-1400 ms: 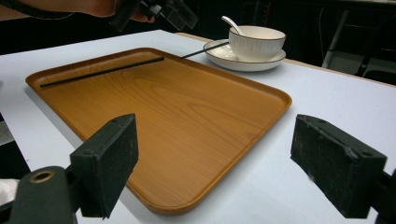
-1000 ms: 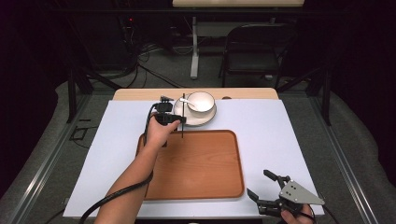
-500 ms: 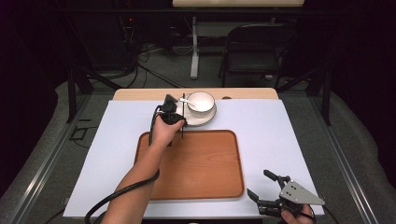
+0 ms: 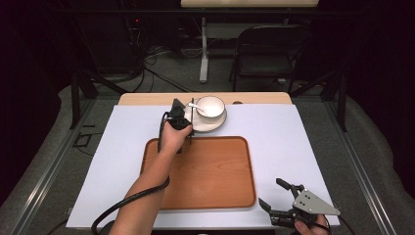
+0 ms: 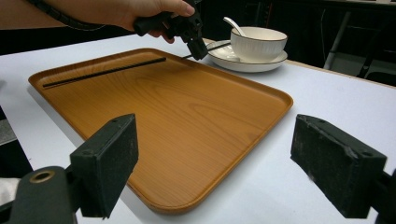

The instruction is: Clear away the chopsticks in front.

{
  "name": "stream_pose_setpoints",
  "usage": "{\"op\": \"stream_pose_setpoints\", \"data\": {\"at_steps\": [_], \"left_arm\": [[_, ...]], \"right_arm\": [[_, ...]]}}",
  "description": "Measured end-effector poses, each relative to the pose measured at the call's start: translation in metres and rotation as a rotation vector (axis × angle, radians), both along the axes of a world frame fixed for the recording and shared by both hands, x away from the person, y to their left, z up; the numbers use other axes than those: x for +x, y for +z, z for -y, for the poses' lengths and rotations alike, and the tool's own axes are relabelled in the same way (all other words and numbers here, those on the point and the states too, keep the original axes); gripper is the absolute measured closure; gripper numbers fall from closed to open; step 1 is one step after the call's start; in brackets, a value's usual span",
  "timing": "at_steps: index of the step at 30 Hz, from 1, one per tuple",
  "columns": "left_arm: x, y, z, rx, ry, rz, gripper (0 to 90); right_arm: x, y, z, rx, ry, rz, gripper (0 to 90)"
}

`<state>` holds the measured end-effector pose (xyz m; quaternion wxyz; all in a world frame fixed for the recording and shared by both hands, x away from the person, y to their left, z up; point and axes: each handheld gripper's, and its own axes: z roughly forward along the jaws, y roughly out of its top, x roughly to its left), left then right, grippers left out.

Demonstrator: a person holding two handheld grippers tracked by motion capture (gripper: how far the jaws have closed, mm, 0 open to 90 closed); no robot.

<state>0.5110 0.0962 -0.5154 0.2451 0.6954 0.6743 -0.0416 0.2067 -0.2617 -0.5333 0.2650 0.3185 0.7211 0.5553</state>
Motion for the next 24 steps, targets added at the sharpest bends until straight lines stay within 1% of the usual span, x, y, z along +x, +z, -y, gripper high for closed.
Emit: {"op": "stream_pose_setpoints", "data": {"at_steps": [1, 2, 3, 7, 10, 11, 15, 16, 17, 21, 23, 24], "left_arm": [[0.0, 0.0, 0.0, 0.001, 0.002, -0.002, 83.1], [0.0, 0.0, 0.0, -0.002, 0.015, -0.003, 84.1], [0.001, 0.0, -0.001, -0.001, 0.01, -0.01, 84.8], [0.002, 0.0, -0.005, -0.001, 0.02, -0.012, 86.0], [0.002, 0.0, -0.009, -0.008, 0.031, -0.006, 86.1], [0.002, 0.0, -0.011, -0.001, 0.031, -0.002, 86.2], [0.0, 0.003, -0.019, -0.03, 0.047, -0.008, 86.2], [-0.001, 0.004, -0.021, -0.026, 0.044, -0.003, 86.2], [-0.002, 0.005, -0.023, -0.039, 0.051, -0.005, 86.2], [-0.008, 0.01, -0.035, -0.063, 0.047, 0.011, 86.2], [-0.014, 0.014, -0.043, -0.064, 0.038, 0.026, 86.2], [-0.015, 0.015, -0.045, -0.067, 0.036, 0.026, 86.2]], "right_arm": [[0.0, 0.0, 0.0, 0.0, 0.0, 0.0, 14.2], [0.0, 0.0, 0.0, 0.0, 0.0, -0.001, 14.2], [0.0, 0.0, 0.0, 0.0, 0.001, -0.001, 14.2], [0.0, 0.0, 0.0, 0.001, 0.0, -0.004, 14.2], [0.0, 0.0, 0.0, 0.002, 0.0, -0.003, 14.2], [0.0, 0.0, 0.0, 0.0, 0.0, 0.0, 14.2], [0.0, 0.0, 0.0, 0.002, -0.001, -0.004, 14.2], [0.0, 0.0, 0.0, 0.003, -0.001, -0.003, 14.2], [0.0, 0.0, 0.0, 0.002, -0.001, -0.003, 14.2], [0.0, 0.0, 0.0, 0.001, -0.002, -0.001, 14.2], [0.0, 0.0, 0.0, 0.001, -0.002, -0.002, 14.2], [0.0, 0.0, 0.0, -0.001, -0.002, -0.001, 14.2]]}}
